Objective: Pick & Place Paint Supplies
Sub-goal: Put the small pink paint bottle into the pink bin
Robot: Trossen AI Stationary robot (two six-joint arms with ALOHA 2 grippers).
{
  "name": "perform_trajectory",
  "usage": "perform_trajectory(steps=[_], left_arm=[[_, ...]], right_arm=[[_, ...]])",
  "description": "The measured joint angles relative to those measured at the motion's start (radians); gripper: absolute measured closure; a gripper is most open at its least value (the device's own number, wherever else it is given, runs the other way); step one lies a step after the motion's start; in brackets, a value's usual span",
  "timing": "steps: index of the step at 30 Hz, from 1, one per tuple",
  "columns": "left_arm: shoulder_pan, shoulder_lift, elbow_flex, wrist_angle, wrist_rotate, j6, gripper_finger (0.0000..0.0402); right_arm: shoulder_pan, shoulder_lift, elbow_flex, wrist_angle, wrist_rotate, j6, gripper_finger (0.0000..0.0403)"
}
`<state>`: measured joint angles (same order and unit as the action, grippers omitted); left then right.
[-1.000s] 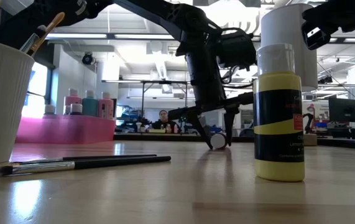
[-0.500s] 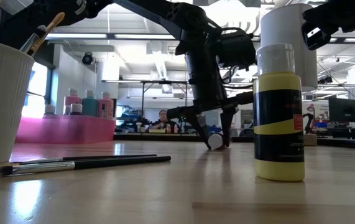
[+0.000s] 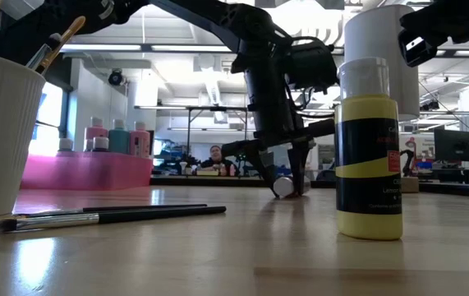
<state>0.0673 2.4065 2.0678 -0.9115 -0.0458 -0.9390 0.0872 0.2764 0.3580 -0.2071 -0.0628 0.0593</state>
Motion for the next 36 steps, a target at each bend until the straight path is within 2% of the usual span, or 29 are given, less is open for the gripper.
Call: perform_trajectory(steps=[5,16,21,31,36], left_arm=[[0.001,0.001,0.012,-0.021,0.009,0.004,0.025],[0.041,0.009,0.158,-0.271,0.0,0.105,0.0251],[0.067,0.006,0.188,-0.358,-0.004,0.136,0.0251],[0.098,0.004,0.208,-0.479,0.122,0.234,0.0251],[0.097,0.004,0.208,-0.483,0.262,0.303,0.0251]], right_arm=[[0.0,0.0,0.0,0.0,0.0,0.0,0.0401],[0.0,0.0,0.0,-0.006,0.0,-0.003,0.0401],[0.0,0.0,0.0,-0.007,0.0,-0.003,0.0401],[0.0,0.0,0.0,-0.014,0.0,-0.003,0.0401],[0.0,0.015,0.0,-0.024,0.004,-0.012,0.0401]])
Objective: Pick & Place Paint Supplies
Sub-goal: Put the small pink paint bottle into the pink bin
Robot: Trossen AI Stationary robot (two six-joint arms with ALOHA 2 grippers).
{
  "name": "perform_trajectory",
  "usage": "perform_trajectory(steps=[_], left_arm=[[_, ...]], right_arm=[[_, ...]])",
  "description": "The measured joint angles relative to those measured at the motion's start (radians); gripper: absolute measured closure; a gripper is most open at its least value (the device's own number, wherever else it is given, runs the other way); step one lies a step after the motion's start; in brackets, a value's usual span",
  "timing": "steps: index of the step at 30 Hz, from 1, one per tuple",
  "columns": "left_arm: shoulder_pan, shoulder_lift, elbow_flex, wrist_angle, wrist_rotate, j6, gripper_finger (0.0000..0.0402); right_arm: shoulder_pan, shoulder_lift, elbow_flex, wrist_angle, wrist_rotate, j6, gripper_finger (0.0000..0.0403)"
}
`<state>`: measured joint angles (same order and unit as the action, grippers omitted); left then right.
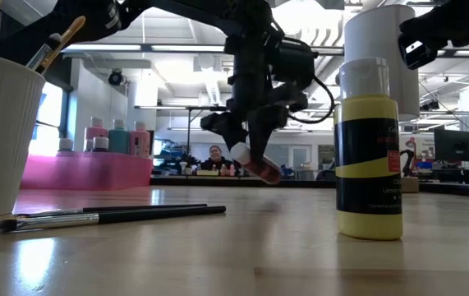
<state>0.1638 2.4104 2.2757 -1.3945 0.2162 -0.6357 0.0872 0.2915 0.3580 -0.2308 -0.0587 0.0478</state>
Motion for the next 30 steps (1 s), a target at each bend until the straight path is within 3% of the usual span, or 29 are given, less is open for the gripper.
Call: perform_trajectory(steps=[6,13,22,30], left_arm=[[0.0,0.0,0.0,0.008,0.116,0.086,0.0251],[0.0,0.0,0.0,0.008,0.147,0.185,0.0251],[0.033,-0.001,0.0,0.016,0.273,0.322,0.0251],[0.109,-0.001,0.002,0.095,0.406,0.412,0.0251]], right_arm=[[0.0,0.087,0.0,0.002,-0.023,-0.061,0.0401],[0.018,0.33,0.0,0.047,-0.034,-0.161,0.0401],[0.064,0.514,0.0,0.19,0.286,-0.187,0.0401],[0.064,0.63,0.0,0.286,0.322,-0.24,0.0401]])
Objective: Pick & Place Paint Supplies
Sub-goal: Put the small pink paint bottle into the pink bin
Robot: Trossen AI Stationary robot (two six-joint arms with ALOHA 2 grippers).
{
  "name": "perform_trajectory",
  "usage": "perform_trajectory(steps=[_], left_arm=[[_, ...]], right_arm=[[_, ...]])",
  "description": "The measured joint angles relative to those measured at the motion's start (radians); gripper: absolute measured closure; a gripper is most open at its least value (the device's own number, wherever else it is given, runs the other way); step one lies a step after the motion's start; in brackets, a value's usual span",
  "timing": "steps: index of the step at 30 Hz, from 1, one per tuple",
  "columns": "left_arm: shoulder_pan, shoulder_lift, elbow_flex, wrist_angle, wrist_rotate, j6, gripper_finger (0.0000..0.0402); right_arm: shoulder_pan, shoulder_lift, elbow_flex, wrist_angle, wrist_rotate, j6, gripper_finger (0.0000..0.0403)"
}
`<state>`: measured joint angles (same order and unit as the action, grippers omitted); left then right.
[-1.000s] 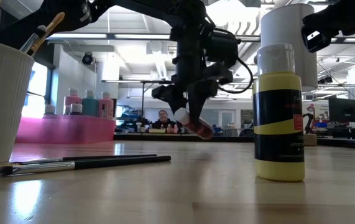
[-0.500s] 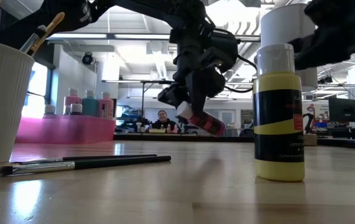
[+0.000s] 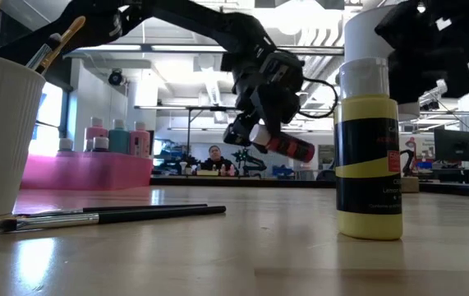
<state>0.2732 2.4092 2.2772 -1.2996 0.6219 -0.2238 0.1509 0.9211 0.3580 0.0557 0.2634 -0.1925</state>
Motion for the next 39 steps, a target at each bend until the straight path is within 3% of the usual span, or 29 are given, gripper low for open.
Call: perform_trajectory(steps=[14,19,26,30,39], left_arm=[[0.083,-0.001,0.0,0.071,0.296,0.01,0.0251],[0.087,-0.002,0.0,0.077,0.304,0.01,0.0251],[0.087,-0.002,0.0,0.078,0.304,-0.028,0.0251],[0.083,-0.002,0.0,0.079,0.303,-0.046,0.0251],[0.06,-0.002,0.0,0.144,0.312,-0.103,0.0251]], right_arm=[[0.0,0.296,0.0,0.35,0.185,-0.305,0.0395],[0.007,0.322,0.0,0.394,0.225,-0.31,0.0352],[0.061,0.322,0.0,0.436,0.245,-0.364,0.025],[0.058,0.33,0.0,0.435,0.345,-0.365,0.0206],[0.019,0.341,0.0,0.459,0.267,-0.355,0.0186]])
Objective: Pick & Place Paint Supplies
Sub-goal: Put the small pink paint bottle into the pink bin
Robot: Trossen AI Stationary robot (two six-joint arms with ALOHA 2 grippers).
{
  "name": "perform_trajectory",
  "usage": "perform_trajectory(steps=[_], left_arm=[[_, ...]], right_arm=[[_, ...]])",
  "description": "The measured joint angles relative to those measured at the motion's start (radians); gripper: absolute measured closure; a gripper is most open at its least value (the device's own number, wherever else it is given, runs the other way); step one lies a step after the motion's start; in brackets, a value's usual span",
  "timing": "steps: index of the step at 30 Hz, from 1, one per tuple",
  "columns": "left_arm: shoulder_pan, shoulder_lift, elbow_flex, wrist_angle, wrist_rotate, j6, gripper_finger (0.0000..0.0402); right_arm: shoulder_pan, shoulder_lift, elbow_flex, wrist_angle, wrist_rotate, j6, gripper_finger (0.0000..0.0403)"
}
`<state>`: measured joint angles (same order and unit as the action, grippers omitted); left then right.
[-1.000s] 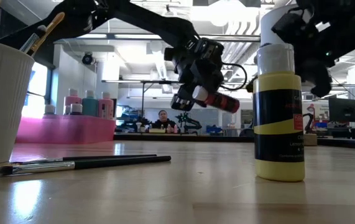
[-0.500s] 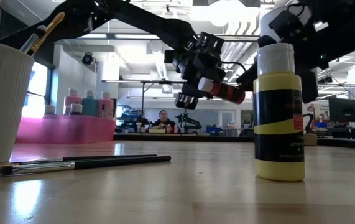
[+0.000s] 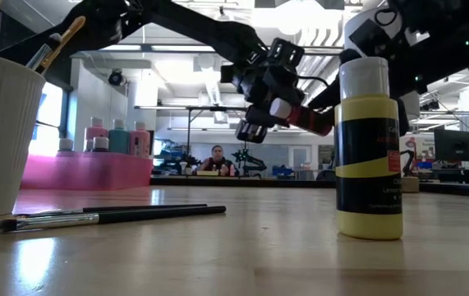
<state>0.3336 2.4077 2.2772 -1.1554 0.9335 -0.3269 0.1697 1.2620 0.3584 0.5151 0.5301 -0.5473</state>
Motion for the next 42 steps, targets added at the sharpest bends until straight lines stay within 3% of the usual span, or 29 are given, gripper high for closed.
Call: perform_trajectory(steps=[10,21,32,42], left_arm=[[-0.007,0.0,0.0,0.0,0.004,-0.022,0.0251],[-0.008,0.0,0.0,0.0,-0.001,-0.022,0.0251],[-0.007,0.0,0.0,0.015,-0.031,-0.017,0.0214],[-0.006,0.0,0.0,0.012,-0.012,0.063,0.0208]], right_arm=[[-0.015,0.088,0.0,0.062,0.022,-0.007,0.0193],[-0.015,0.113,0.0,0.102,0.022,-0.008,0.0262],[-0.015,0.113,0.0,0.103,0.025,-0.006,0.0254],[-0.015,0.113,0.0,0.103,0.025,-0.006,0.026]])
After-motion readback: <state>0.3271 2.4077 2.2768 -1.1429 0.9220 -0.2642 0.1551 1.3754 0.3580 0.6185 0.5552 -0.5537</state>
